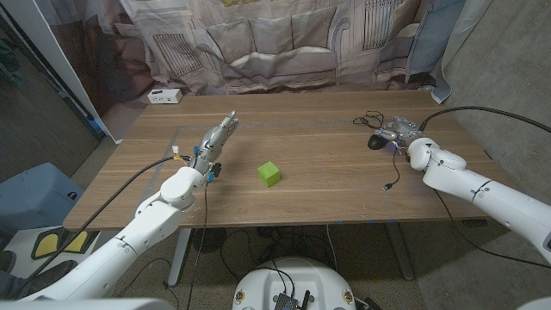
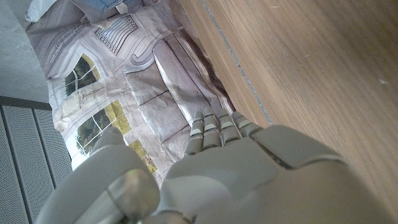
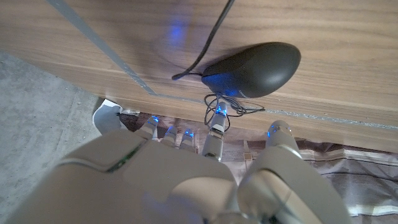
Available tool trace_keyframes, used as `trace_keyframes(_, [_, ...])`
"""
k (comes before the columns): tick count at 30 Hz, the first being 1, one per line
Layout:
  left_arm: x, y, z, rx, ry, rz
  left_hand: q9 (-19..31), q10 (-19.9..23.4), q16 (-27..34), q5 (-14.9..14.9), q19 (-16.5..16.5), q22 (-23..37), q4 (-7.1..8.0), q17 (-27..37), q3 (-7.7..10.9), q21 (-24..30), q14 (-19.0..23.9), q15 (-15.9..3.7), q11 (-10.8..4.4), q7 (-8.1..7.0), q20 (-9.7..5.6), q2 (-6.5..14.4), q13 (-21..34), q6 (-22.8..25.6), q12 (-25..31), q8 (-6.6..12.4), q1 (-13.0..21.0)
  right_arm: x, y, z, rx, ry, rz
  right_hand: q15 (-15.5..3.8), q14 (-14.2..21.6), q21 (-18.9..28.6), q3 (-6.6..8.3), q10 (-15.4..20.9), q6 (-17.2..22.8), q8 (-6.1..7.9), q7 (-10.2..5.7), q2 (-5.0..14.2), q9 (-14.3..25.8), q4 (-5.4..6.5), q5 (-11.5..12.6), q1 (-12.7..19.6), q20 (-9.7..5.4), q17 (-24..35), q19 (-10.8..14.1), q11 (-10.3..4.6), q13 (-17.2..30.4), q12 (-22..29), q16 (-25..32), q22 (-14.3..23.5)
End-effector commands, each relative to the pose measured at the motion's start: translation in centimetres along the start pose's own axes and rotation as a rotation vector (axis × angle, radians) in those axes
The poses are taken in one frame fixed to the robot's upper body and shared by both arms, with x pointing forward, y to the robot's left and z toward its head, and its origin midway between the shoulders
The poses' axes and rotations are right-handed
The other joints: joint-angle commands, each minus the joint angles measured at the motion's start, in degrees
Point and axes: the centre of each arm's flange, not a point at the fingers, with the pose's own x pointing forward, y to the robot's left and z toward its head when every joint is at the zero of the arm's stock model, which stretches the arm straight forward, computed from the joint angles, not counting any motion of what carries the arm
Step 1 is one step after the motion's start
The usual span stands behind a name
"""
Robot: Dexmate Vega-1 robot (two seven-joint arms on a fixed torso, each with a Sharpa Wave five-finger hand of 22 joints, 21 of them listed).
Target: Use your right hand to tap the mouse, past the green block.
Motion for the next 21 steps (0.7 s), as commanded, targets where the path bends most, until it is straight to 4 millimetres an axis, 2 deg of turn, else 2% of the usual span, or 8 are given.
trace_keyframes(1, [-0.03, 0.02, -0.07, -0.002, 0.000, -0.002, 0.3, 0.1, -0.1, -0.2, -0.4, 0.3, -0.28, 0.3, 0.23, 0.1, -0.1, -0.01, -0.25, 0.10, 0.22, 0.5, 0.1, 0.2, -0.2, -0.19, 0.0, -0.39, -0.43, 0.23, -0.013, -0.004, -0.026, 0.06, -7.9, -0.1, 0.60, -0.2, -1.6, -0.64, 0.40, -0.11, 0.1, -0.07, 0.1, 0.6, -0.44, -0.1, -6.4, 0.46, 0.1, -0.4, 0.2, 0.1])
trace_keyframes(7, [-0.01, 0.10, -0.02, 0.001, -0.002, -0.005, 0.3, 0.2, 0.0, -0.2, -0.4, 0.3, -0.33, 0.3, 0.22, 0.1, -0.1, 0.03, -0.16, 0.08, 0.25, 0.6, 0.1, 0.5, -0.1, -0.11, 0.0, -0.52, -0.43, 0.28, -0.016, -0.003, -0.034, 0.09, -8.2, -0.2, 0.70, -1.5, -7.4, -1.75, 0.40, -0.23, 0.2, -0.07, 0.1, 0.7, -0.48, 0.0, -6.1, 1.40, 0.1, -1.0, -0.1, 0.1])
trace_keyframes(11, [0.00, 0.11, -0.01, 0.002, -0.001, -0.008, 0.3, 0.2, 0.0, -0.2, -0.5, 0.3, -0.37, 0.3, 0.22, 0.1, 0.0, 0.12, -0.15, 0.06, 0.25, 0.6, 0.1, 0.9, -0.2, 0.06, 0.0, -0.58, -0.42, 0.26, -0.007, -0.007, -0.028, -0.09, -8.5, -0.2, 0.78, -1.8, -12.0, -1.94, 1.33, -0.32, 0.2, -0.07, 0.1, 0.7, -0.67, 0.0, -5.8, 1.63, 0.2, -1.1, -0.3, 0.1])
trace_keyframes(15, [-0.02, 0.18, 0.02, 0.002, -0.002, -0.009, 0.3, 0.3, 0.0, -0.2, -0.4, 0.3, -0.39, 0.3, 0.22, 0.1, 0.0, 0.08, -0.18, 0.04, 0.27, 0.6, 0.1, 1.1, -0.1, 0.10, -0.1, -0.51, -0.40, 0.24, 0.012, -0.011, 0.009, -0.13, -8.9, -0.3, 0.83, -2.9, -25.2, -1.95, 2.49, -0.63, 0.1, 0.02, 0.0, 0.6, -0.96, 0.1, -5.3, 2.23, 0.3, -1.3, -0.6, 0.1])
trace_keyframes(16, [-0.03, 0.20, 0.03, 0.001, -0.002, -0.010, 0.3, 0.3, 0.0, -0.2, -0.4, 0.3, -0.41, 0.3, 0.22, 0.1, 0.1, -0.02, -0.18, -0.06, 0.29, 0.6, 0.1, 1.2, -0.1, 0.14, -0.1, -0.52, -0.39, 0.25, 0.015, -0.015, 0.009, -0.18, -9.0, -0.3, 0.77, -3.2, -27.3, -2.04, 2.52, -0.74, 0.1, 0.06, 0.0, 0.5, -0.98, 0.1, -5.3, 2.25, 0.3, -1.4, -0.7, 0.1])
trace_keyframes(18, [-0.04, 0.24, 0.03, 0.003, -0.001, -0.011, 0.3, 0.5, 0.1, -0.2, -0.4, 0.3, -0.43, 0.3, 0.22, 0.1, 0.3, -0.21, -0.17, -0.10, 0.29, 0.6, 0.1, 1.5, -0.1, 0.20, -0.1, -0.55, -0.37, 0.31, 0.005, -0.015, 0.005, 0.02, -10.1, -0.6, 0.43, -5.0, -34.5, -1.90, 3.79, -1.20, 0.1, 0.30, 0.0, -0.2, -0.71, 0.2, -6.0, 2.17, 0.4, -1.7, -1.0, 0.1])
trace_keyframes(20, [-0.04, 0.25, 0.03, 0.004, 0.000, -0.011, 0.3, 0.5, 0.1, -0.2, -0.4, 0.3, -0.45, 0.3, 0.22, 0.1, 0.3, -0.24, -0.23, -0.07, 0.29, 0.6, 0.1, 1.6, -0.1, 0.24, -0.1, -0.66, -0.40, 0.43, 0.001, -0.015, -0.006, 0.21, -11.1, -0.8, 0.10, -6.6, -39.5, -1.84, 4.48, -1.54, 0.1, 0.56, -0.1, -0.9, -0.35, 0.3, -6.7, 2.57, 0.4, -1.9, -1.3, 0.1])
trace_keyframes(21, [-0.05, 0.26, 0.03, 0.004, 0.001, -0.012, 0.3, 0.5, 0.1, -0.2, -0.3, 0.3, -0.45, 0.3, 0.22, 0.1, 0.3, -0.24, -0.23, -0.02, 0.30, 0.7, 0.1, 1.7, 0.0, 0.27, -0.1, -0.76, -0.47, 0.52, 0.001, -0.015, -0.013, 0.30, -11.5, -0.9, -0.07, -7.1, -41.5, -1.82, 5.49, -1.68, 0.2, 0.68, -0.1, -1.3, -0.32, 0.3, -7.0, 2.66, 0.4, -1.9, -1.4, 0.1])
